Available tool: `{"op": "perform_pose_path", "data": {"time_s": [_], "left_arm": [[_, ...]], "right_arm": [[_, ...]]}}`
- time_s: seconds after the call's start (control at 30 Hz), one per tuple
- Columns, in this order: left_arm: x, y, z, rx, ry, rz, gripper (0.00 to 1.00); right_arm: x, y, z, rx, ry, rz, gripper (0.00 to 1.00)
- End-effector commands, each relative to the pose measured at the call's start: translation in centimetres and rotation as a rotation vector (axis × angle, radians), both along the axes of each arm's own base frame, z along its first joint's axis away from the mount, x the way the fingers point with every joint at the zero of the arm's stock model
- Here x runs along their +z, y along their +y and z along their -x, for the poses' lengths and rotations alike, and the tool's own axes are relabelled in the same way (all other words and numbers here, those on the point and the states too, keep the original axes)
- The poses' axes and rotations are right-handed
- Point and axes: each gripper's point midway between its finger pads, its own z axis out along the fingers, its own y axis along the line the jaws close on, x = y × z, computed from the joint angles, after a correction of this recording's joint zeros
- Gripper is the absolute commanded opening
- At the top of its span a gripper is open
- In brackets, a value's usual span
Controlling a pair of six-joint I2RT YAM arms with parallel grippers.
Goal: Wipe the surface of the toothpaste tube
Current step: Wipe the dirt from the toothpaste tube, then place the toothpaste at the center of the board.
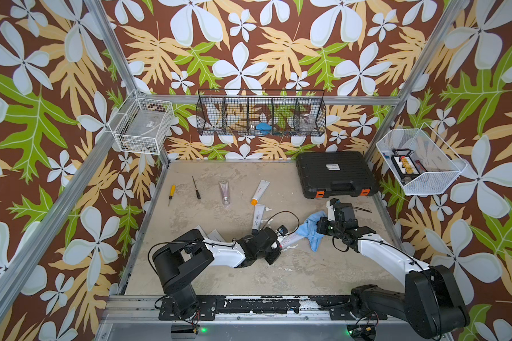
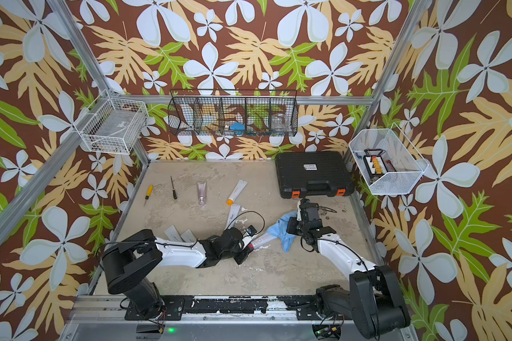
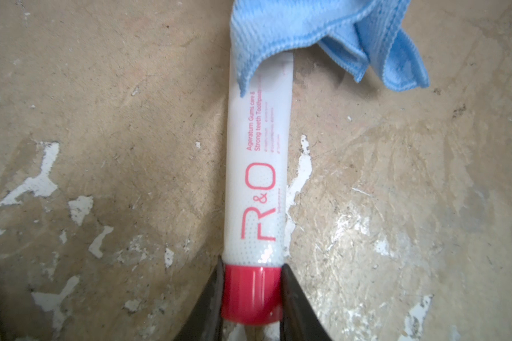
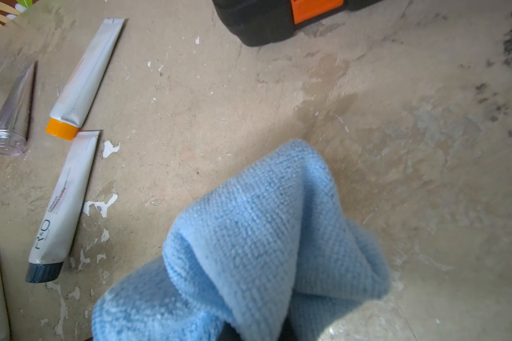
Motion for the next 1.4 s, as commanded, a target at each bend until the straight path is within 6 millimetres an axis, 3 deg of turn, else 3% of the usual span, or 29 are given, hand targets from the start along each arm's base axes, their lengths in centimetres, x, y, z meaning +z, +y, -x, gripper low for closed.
{"op": "perform_pose_path", "data": {"time_s": [0.0,0.37,0.77,1.13,1.37], "left_arm": [[0.5,-0.2,-0.4,0.0,-0.03,0.001,0.23],[3.4,-0.8,-5.1,0.307,-0.071,0.106,0.22],[6.2,-4.9,-12.7,0.643,-0.083,0.189,0.2],[3.6,-8.6,-17.9,0.774,-0.007,0.216,0.18],[2.3,-8.7,-19.7,0.803,0.03,0.221,0.18]], "right_arm": [[1.2,-0.2,0.3,0.0,-0.002,0.004,0.0],[6.1,-4.0,1.0,-0.172,-0.155,-0.039,0.0],[3.8,-5.9,1.7,-0.196,-0.108,-0.018,0.0],[2.6,-4.9,2.0,-0.137,-0.083,-0.045,0.0],[2.7,-4.2,2.2,-0.114,-0.087,-0.082,0.0]]}}
